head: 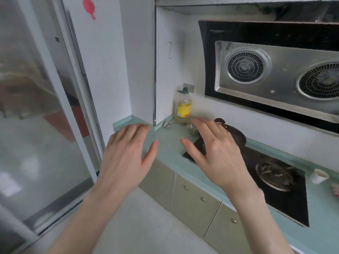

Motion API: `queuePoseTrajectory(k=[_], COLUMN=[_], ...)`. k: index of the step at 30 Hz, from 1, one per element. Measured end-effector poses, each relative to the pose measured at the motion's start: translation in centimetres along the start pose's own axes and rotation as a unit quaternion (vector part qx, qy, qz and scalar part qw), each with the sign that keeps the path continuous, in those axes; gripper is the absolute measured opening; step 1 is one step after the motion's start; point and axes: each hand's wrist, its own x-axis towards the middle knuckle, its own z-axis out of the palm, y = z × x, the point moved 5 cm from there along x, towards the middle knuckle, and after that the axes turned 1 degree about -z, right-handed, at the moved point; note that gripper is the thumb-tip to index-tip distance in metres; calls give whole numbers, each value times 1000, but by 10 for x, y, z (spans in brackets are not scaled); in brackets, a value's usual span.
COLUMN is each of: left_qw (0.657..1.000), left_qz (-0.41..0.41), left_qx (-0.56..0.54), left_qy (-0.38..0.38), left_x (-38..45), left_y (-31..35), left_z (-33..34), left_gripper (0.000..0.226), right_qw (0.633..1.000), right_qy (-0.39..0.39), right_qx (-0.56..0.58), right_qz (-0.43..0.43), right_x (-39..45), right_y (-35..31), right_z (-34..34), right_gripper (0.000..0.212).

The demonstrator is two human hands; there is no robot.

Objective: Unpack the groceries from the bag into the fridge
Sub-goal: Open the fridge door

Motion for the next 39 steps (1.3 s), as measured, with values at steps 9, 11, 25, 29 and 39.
queuePoseTrajectory(k=[9,11,25,29,39], left_qw=[981,973,861,821,722], left_qz=[-176,-208,-415,-454,-531], left_qx=[78,97,281,333,422], left_qy=[9,13,88,91,133], left_x=[-2,-5,-103,-147,-262], left_y=[-62,-68,-77,-74,-66], left_z=[18,14,-65,-103,-202], left_gripper=[44,41,40,39,40], right_qw=[982,972,845,803,713], right_qy=[-44,-55,-159,-159,-157], right_qx=[130,167,337,387,439], right_qz=[-129,-158,-383,-425,-524], right_x=[80,91,83,54,-23], right_y=[-20,-31,-168,-223,-357], right_z=[99,117,162,153,110], right_gripper=[60,62,65,63,65])
